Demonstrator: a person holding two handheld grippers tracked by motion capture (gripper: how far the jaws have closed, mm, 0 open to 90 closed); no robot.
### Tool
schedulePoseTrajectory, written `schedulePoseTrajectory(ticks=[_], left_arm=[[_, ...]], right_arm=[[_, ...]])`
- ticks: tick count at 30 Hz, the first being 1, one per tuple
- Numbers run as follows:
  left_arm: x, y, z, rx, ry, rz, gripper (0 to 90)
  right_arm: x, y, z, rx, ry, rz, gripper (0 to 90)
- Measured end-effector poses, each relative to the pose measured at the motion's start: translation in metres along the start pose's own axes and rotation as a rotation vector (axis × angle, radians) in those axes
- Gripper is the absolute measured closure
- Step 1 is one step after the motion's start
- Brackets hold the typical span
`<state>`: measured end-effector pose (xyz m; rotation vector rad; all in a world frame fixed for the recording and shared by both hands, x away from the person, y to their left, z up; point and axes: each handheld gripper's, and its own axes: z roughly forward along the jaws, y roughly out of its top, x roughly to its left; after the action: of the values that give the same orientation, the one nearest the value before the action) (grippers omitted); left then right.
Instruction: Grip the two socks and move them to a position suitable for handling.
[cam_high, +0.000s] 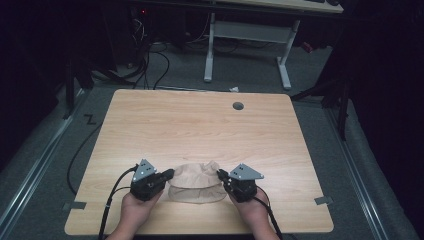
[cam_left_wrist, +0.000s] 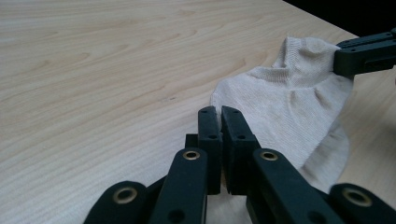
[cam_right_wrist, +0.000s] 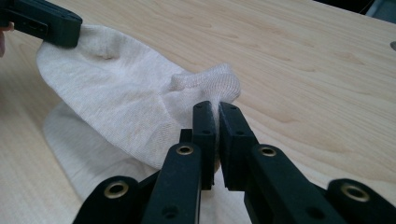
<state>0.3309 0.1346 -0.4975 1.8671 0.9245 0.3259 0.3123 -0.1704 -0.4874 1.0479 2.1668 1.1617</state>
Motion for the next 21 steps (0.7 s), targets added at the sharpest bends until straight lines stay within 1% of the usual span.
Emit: schedulePoseTrajectory(ticks=[3, 6, 7, 8, 12, 14, 15, 17, 18, 19, 21], left_arm=[[-0.005, -0.004, -0.004, 0.008, -0.015, 0.012, 87.3], [-0.009, -0.008, -0.006, 0.01, -0.022, 0.009, 87.3], [-0.009, -0.009, -0.006, 0.013, -0.019, 0.015, 87.3], [-0.01, -0.011, -0.006, 0.02, -0.028, 0.011, 87.3], [-0.012, -0.018, -0.006, 0.019, -0.027, 0.0, 87.3], [-0.013, -0.021, -0.005, 0.023, -0.037, -0.006, 87.3], [-0.013, -0.022, -0.005, 0.025, -0.036, -0.005, 87.3], [-0.013, -0.023, -0.005, 0.032, -0.036, -0.007, 87.3], [-0.013, -0.024, -0.005, 0.032, -0.028, -0.003, 87.3], [-0.013, -0.024, -0.005, 0.03, -0.037, -0.011, 87.3], [-0.013, -0.024, -0.006, 0.026, -0.037, -0.008, 87.3]], right_arm=[[0.006, -0.005, -0.007, -0.002, 0.004, -0.01, 86.4], [0.009, -0.009, -0.009, -0.002, 0.009, -0.013, 86.4], [0.01, -0.01, -0.011, 0.001, 0.008, -0.015, 86.4], [0.012, -0.013, -0.012, 0.003, 0.007, -0.012, 86.4], [0.014, -0.018, -0.013, 0.008, 0.011, -0.009, 86.4], [0.016, -0.02, -0.013, 0.015, 0.01, -0.008, 86.4], [0.016, -0.021, -0.012, 0.015, 0.012, -0.014, 86.4], [0.017, -0.023, -0.012, 0.018, 0.014, -0.009, 86.4], [0.017, -0.024, -0.013, 0.017, 0.016, -0.008, 86.4], [0.017, -0.025, -0.013, 0.017, 0.013, -0.007, 86.4], [0.018, -0.027, -0.013, 0.019, 0.013, -0.007, 86.4]])
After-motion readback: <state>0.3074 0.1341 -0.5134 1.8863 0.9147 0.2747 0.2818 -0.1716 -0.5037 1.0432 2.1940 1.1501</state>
